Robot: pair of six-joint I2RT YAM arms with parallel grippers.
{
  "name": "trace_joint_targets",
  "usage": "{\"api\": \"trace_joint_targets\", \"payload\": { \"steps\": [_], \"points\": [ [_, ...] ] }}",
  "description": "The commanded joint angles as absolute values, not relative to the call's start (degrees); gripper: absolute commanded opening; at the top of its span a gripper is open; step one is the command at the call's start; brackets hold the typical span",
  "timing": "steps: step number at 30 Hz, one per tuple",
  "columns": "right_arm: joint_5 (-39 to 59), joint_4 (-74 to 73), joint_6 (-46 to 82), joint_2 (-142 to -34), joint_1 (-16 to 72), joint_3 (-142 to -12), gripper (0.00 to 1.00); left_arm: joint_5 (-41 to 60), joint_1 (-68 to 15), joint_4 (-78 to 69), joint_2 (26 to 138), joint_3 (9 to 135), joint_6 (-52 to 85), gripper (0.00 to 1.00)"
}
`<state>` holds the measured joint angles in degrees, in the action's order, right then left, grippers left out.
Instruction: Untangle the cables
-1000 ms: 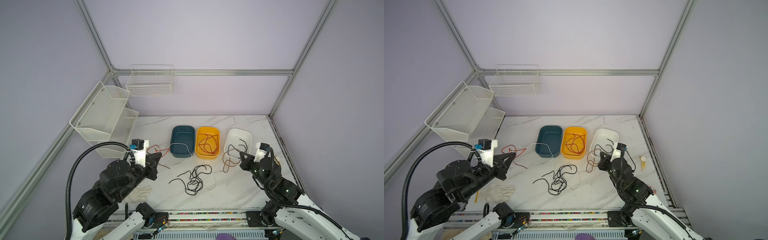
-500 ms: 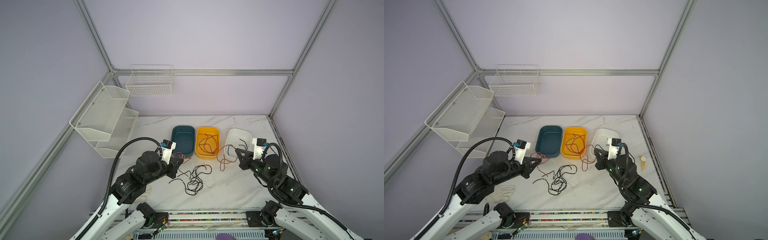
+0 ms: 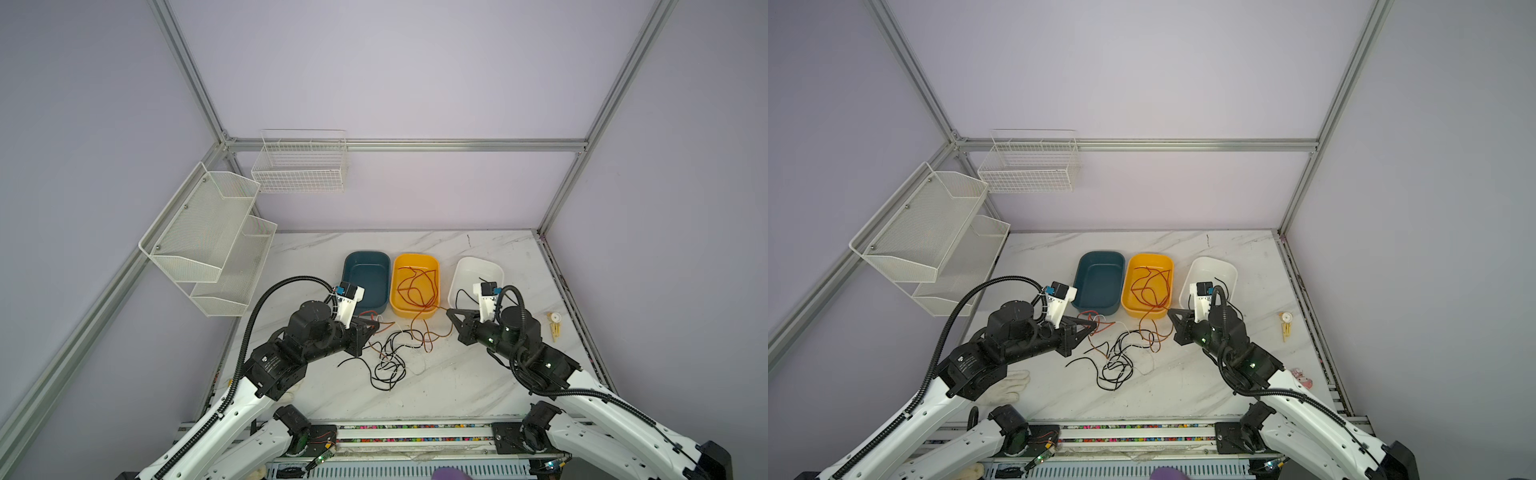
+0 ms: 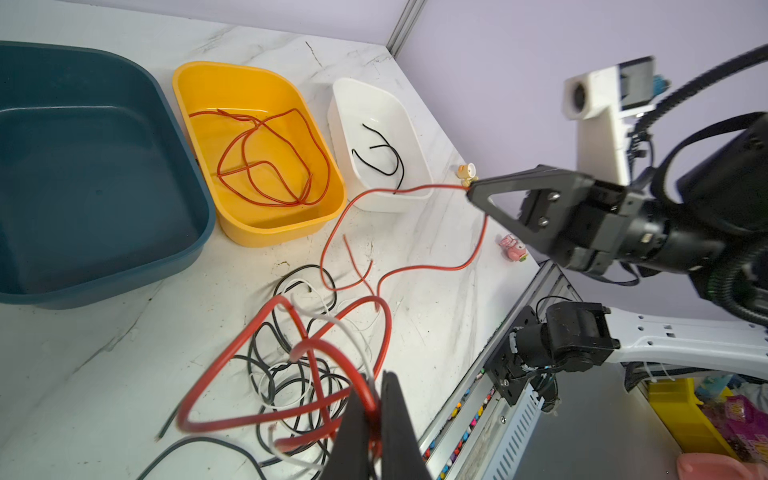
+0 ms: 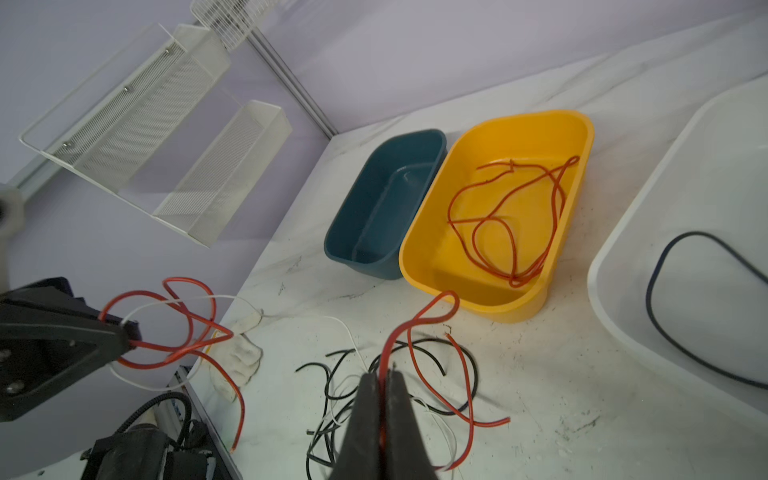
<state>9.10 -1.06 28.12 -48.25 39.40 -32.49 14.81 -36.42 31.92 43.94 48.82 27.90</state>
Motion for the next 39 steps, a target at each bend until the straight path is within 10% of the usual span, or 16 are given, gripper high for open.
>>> {"api": "trace_joint_targets", "payload": {
  "steps": [1,39],
  "points": [
    [12.91,-6.06,28.23,-50.71,39.29,-32.18,0.0,17.99,-36.29,26.11,43.88,46.58,29.86,0.02],
    [10.6,-26.19,18.42,-59.11,51.12,-32.17,0.53,33.75,-36.24,5.31,48.68,45.93,47.4,0.04]
  ]
}}
